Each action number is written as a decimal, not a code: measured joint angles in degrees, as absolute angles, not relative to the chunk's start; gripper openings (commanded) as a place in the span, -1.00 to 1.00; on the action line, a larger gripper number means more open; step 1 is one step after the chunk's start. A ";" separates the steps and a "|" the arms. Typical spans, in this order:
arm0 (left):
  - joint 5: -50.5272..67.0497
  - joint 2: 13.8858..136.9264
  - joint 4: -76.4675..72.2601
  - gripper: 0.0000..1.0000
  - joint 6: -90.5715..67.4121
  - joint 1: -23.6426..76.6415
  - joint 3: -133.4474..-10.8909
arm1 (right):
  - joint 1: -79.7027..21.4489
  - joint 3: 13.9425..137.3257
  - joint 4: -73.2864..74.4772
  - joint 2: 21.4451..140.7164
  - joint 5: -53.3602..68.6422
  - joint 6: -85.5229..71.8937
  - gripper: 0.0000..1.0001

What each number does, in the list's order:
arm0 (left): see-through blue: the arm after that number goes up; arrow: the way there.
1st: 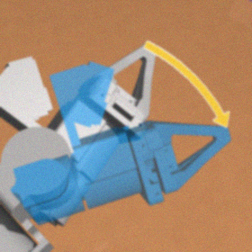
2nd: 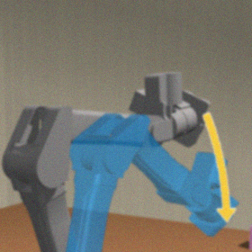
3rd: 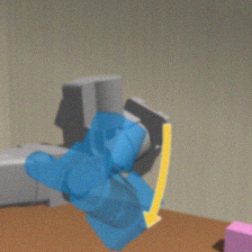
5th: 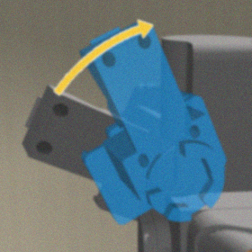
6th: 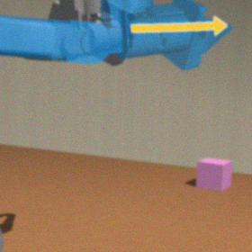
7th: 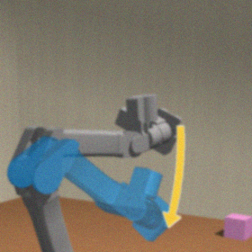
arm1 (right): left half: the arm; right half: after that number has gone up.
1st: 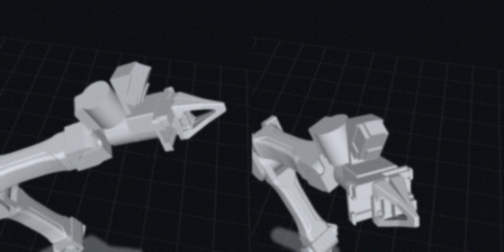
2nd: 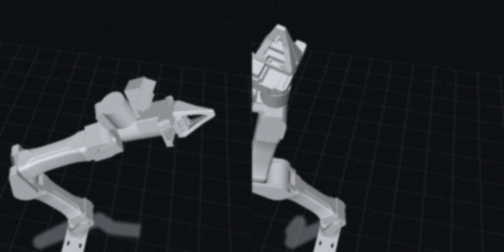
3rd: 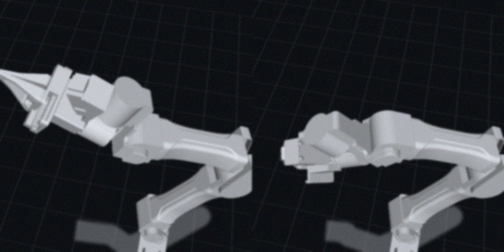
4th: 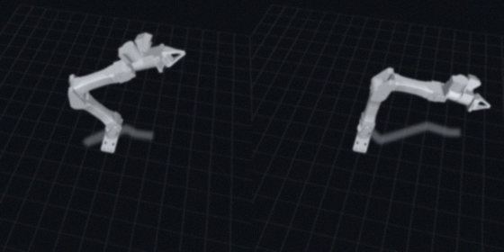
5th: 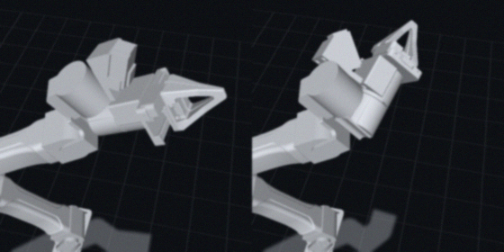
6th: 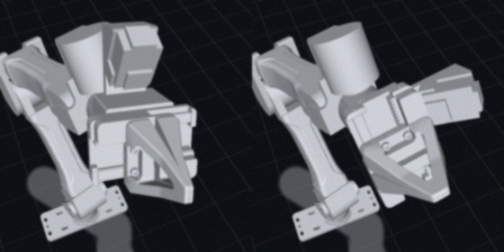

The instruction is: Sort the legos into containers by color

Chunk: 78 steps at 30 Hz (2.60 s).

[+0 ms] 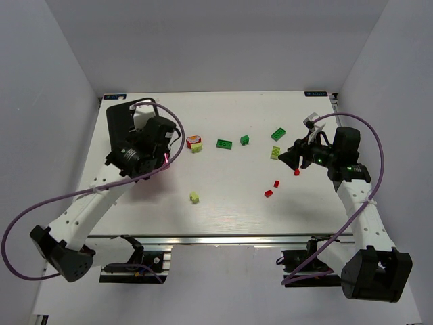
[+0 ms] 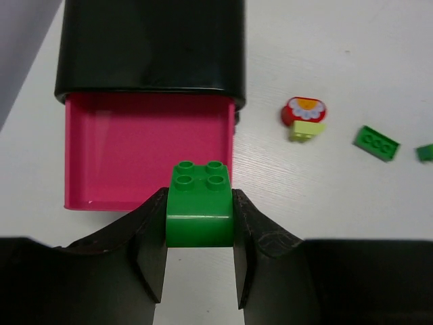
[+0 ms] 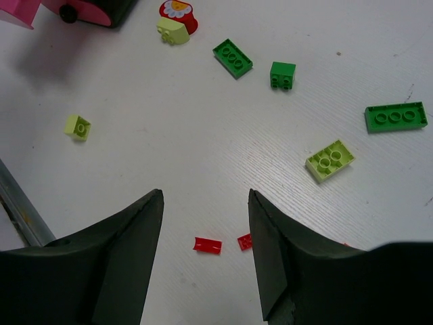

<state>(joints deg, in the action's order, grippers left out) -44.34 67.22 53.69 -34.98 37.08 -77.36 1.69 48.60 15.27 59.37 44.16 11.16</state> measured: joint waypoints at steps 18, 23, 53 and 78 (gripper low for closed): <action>-39.03 77.67 48.95 -0.54 -32.86 21.47 -72.20 | 1.69 48.60 15.29 58.85 44.77 11.16 0.19; -36.91 78.02 47.42 0.31 -31.92 19.20 -70.94 | 1.69 48.60 15.29 58.85 44.77 11.16 0.19; 0.23 46.46 22.79 0.86 -13.45 17.41 -44.49 | -7.16 87.81 24.08 106.41 13.52 9.58 0.78; -1.26 33.15 17.50 0.89 -12.43 17.41 -39.81 | -8.54 103.88 33.58 129.23 -7.40 -24.05 0.44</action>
